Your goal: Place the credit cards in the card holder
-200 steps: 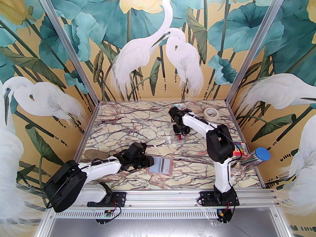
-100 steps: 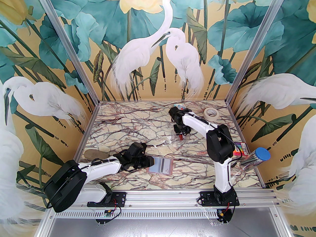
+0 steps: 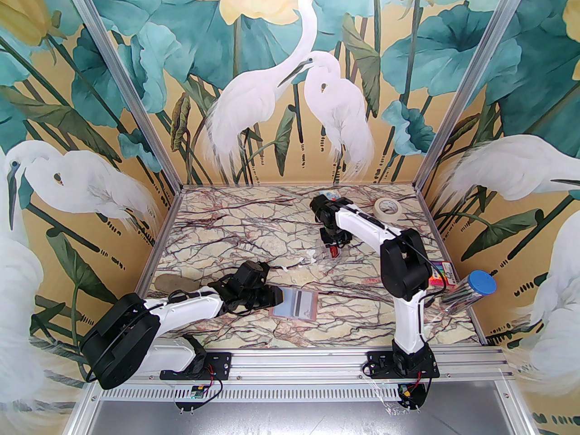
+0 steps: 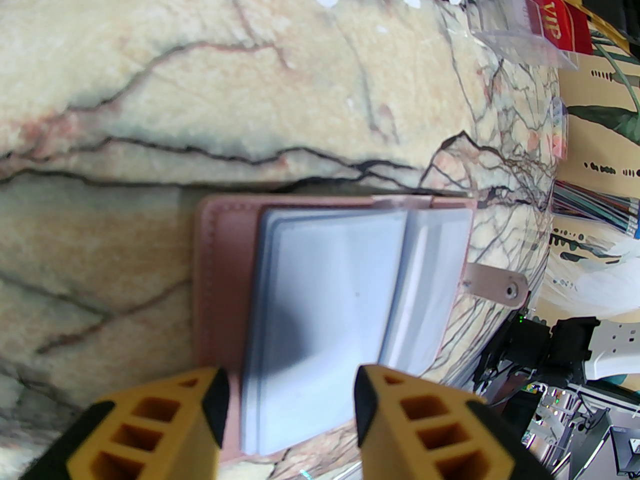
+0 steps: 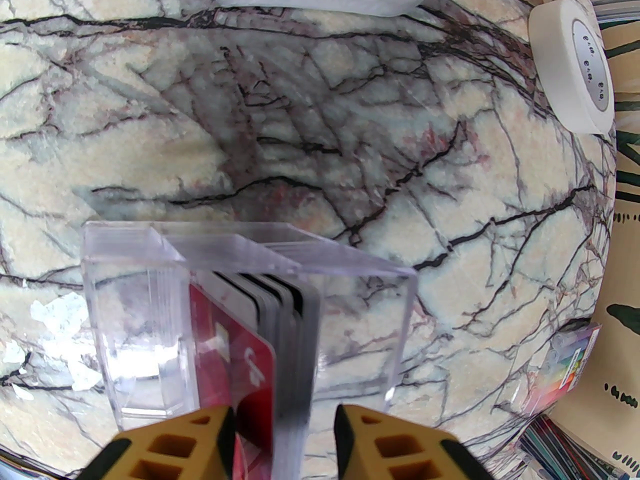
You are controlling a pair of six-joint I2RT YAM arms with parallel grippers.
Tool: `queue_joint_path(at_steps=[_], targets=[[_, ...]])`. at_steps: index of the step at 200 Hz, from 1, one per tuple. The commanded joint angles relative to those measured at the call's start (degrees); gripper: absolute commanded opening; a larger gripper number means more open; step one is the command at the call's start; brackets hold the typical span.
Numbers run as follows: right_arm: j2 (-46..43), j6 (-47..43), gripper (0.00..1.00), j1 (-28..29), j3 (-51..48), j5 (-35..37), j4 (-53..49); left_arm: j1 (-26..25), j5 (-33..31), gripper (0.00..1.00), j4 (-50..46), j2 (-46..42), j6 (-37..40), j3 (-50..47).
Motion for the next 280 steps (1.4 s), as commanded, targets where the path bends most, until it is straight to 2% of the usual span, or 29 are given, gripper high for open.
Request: queue_joint_path(at_steps=[1,66,121,158,235,280], targets=[[-2.3,-0.3,0.36,-0.4,1.3,1.6,-1.8,0.1,-1.2,0.48,-2.2,2.5,1.1,-0.7],[-2.6,-0.1,0.26,-0.3,1.5,0.5,-2.4,0.2,-1.2,0.48,-2.3,2.5,1.1,-0.5],[-3.5,1.1,0.08,-0.4,2.1,-3.9,-2.7,0.2,-1.2,0.48,-2.1,2.5,0.9,-0.9],[-4.3,2.3,0.03,-0.2,2.6,-5.8,-3.3,0.2,-1.2,0.48,-2.2,2.1,0.8,-0.9],[-5.1,4.9,0.0,-0.1,3.2,-5.8,-5.1,0.2,-1.2,0.48,-2.1,2.2,0.9,-1.1],[-8.5,6.4,0.0,1.1,3.1,-5.9,-5.2,0.2,-1.1,0.48,-2.2,1.9,0.8,-1.1]])
